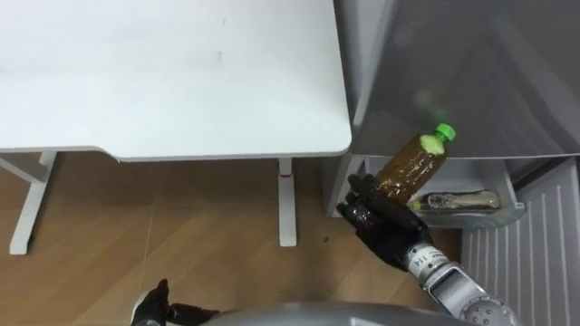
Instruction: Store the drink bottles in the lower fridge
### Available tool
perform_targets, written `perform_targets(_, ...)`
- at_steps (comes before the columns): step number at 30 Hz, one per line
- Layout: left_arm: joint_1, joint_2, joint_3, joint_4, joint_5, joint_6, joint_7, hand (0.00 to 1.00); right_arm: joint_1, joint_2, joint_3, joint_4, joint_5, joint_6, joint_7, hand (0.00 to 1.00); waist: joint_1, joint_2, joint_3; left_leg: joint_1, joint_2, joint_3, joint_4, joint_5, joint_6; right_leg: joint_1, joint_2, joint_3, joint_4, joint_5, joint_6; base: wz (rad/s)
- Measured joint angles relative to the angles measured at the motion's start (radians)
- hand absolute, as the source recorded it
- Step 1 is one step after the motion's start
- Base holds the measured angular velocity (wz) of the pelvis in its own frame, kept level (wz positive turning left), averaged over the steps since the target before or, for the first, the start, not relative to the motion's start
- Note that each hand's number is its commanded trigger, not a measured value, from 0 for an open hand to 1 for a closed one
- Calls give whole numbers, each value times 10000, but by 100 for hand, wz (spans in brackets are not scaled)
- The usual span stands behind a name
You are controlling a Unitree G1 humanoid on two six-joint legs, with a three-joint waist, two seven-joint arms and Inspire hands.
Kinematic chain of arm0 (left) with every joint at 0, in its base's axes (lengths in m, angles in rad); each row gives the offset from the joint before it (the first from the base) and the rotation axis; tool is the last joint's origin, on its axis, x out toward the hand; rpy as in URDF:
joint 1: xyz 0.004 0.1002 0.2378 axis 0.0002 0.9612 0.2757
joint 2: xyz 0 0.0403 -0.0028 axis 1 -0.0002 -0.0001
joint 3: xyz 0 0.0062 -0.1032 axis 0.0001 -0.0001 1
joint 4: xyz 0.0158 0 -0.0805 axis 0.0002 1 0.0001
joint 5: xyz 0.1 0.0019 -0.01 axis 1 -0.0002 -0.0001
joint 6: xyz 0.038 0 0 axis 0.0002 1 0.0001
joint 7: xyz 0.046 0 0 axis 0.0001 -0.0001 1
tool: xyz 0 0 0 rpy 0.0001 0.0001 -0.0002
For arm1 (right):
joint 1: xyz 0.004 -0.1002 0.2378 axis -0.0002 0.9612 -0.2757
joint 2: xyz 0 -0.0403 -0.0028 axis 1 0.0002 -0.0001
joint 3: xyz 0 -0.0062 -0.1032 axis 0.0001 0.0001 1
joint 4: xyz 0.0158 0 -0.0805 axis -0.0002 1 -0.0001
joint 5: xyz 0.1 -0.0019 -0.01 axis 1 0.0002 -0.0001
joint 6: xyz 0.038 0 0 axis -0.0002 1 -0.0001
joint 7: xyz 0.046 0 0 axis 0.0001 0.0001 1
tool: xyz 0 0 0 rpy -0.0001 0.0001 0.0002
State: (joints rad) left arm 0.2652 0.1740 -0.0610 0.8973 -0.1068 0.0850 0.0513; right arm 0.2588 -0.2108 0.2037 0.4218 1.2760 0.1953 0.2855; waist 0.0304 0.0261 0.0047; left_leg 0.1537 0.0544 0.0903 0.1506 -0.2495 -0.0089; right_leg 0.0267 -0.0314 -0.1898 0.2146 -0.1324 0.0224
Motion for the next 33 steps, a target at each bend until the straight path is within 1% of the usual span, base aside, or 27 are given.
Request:
perform_targets(2, -3, -33, 3, 15, 0, -5, 0, 0, -1, 1, -16, 11, 453, -285, -294, 100, 23, 29, -3, 2, 1, -3, 0, 0, 0, 0, 2, 4, -1, -1, 0, 0)
perform_targets(6, -72, -41, -23, 281, -1, -34, 30, 0, -123, 33, -8, 400, 847, -457, -570, 100, 36, 49, -3, 6, 2, -15, 0, 0, 0, -6, 7, 6, -1, -2, 0, 0)
perform_targets(11, -61, -5, -118, 279, 0, -36, 86, 0, -302, 38, -8, 1051, 1319, -628, -1354, 100, 47, 39, 4, -36, 0, -19, -4, 0, 0, -95, 7, 5, 28, -11, -8, -1)
perform_targets(16, -58, 44, -200, 274, 6, -38, 61, 0, -302, 40, -8, 1103, 1820, -1039, -1932, 100, 34, 7, 22, -19, -1, -15, 16, 0, 0, -104, 6, -17, 27, -14, -6, 0)
perform_targets(18, -60, 58, -200, 265, 13, -38, 62, 0, -303, 34, -9, 1104, 1831, -1110, -2102, 100, 35, -1, 25, -20, -2, -5, 14, 0, 0, -114, 6, -17, 26, -16, -5, 0)
perform_targets(24, -26, 70, -206, 257, 62, -38, 79, 0, -443, 41, -22, 1528, 2210, -1116, -2410, 100, 25, -26, 42, -20, -4, 24, 23, 0, 0, -123, 4, -8, 21, -26, -10, 0)
perform_targets(27, -5, 77, -203, 258, 358, -33, 97, 0, -444, 39, -60, 1556, 2484, -1114, -2556, 100, 25, -31, 45, -24, -6, 24, 29, 0, 0, -131, 3, -3, 20, -41, -17, 0)
perform_targets(29, -2, 75, -202, 255, 412, -32, 85, 0, -461, 46, -174, 1588, 2519, -1107, -2610, 100, 20, -37, 48, -39, -10, 21, 44, 2, 0, -131, -3, -2, 23, -55, -15, 0)
perform_targets(30, 9, 75, -202, 255, 415, -29, 73, 0, -535, 80, -318, 1715, 2506, -1095, -2613, 100, 6, 7, 21, -56, -15, 18, 77, 2, 1, -126, -13, -15, 22, -61, -12, 0)
perform_targets(31, 32, 76, -198, 254, 409, -27, 55, 0, -666, 84, -417, 1906, 2504, -1095, -2618, 100, -5, -53, 58, -72, -19, 15, 118, 2, 1, -116, -22, -25, 22, -66, -8, 3)
perform_targets(32, 35, 77, -198, 254, 409, -26, 50, 0, -703, 86, -486, 1965, 2504, -1095, -2627, 100, -10, -28, 42, -77, -22, 13, 131, 2, 1, -111, -27, -32, 22, -69, -6, 4)
perform_targets(33, 40, 79, -198, 253, 408, -25, 29, 0, -718, 115, -691, 1988, 2526, -1088, -2638, 100, -23, -38, 48, -86, -28, -22, 145, 2, 1, -106, -31, -41, 21, -79, -2, 6)
